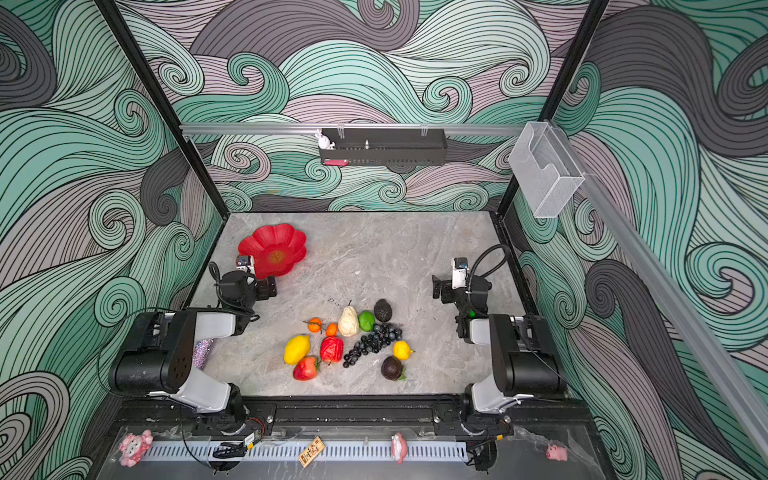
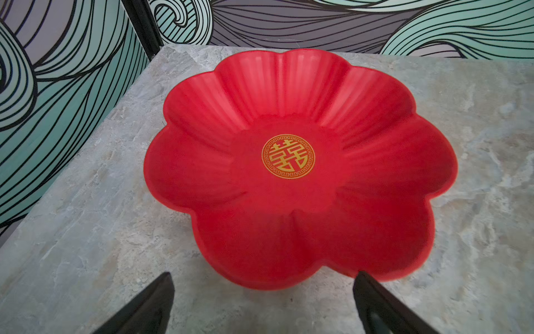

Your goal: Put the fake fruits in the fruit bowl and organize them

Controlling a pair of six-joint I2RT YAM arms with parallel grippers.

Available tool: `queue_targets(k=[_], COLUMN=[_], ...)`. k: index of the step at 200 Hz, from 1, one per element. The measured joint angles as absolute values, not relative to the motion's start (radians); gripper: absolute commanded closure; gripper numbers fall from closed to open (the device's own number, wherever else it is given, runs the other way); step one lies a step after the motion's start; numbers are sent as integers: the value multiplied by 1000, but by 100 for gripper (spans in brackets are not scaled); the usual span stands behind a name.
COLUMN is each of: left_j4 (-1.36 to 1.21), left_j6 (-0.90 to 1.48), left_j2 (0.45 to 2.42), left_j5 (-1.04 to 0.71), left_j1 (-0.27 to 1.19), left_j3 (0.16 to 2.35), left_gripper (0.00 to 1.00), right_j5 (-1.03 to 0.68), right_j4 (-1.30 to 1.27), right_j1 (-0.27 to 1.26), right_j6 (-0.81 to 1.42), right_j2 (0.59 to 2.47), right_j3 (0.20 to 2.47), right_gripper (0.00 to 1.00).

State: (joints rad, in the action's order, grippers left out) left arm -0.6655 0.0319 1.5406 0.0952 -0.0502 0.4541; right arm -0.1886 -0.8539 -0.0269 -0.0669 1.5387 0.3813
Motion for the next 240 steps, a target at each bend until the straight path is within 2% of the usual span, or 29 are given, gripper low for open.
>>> queue_targets(k=[206,240], left_j4=[-666,-669], left_j6=[30,25], left_j2=[1539,1487], left_j5=[35,15], left_j1=[-58,-57], left_j3=[454,425], left_gripper=[1,1], right_j5=[-161,-176], right_j4=[-859,-901], right_j1=[-23,-16], right_j6=[-52,-58], right_j2=[1539,1509], right_j3=[381,340], right_gripper=[0,0])
